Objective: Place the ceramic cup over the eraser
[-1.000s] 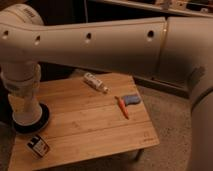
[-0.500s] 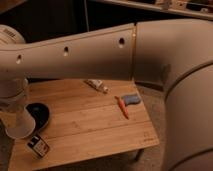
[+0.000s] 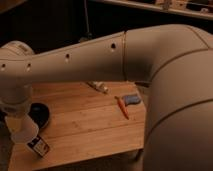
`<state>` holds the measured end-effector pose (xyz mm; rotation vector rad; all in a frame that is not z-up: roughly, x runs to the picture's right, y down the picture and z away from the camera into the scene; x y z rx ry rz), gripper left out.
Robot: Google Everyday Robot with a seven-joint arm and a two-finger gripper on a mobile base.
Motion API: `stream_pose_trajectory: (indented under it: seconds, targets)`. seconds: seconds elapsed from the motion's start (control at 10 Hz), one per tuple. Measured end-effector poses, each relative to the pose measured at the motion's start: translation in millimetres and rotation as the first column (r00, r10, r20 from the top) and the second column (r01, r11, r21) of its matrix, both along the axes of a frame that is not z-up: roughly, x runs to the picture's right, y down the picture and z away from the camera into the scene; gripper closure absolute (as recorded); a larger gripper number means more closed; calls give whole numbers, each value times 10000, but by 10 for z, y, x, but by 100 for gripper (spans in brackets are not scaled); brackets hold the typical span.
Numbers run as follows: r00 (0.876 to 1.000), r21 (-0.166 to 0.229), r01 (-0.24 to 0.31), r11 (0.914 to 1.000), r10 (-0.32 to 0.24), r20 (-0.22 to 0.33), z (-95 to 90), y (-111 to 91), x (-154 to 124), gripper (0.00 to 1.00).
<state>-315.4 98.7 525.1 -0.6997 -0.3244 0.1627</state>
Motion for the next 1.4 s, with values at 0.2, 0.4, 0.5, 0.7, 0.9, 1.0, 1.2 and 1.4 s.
stream_pose_trajectory:
  seconds: [0.2,0.4,0.5,0.7,0.9,1.0,1.2,1.4]
  targets:
    - [9996,-99,-257,9996,259,109,102,-11,54,100]
    - [9993,22,-294,9996,294,229,114,16,68,100]
    - [9993,63,-322,9995,320,211,122,49,79,100]
    - [9990,113,-400,9991,398,187,139,105,117,100]
    - [9987,107,-461,9989,458,238,135,163,87,100]
    - [9984,131,-526,9985,523,236,135,170,76,100]
    - [9976,146,-649,9978,646,230,139,194,39,100]
    - [9956,172,-932,9955,930,134,179,182,52,100]
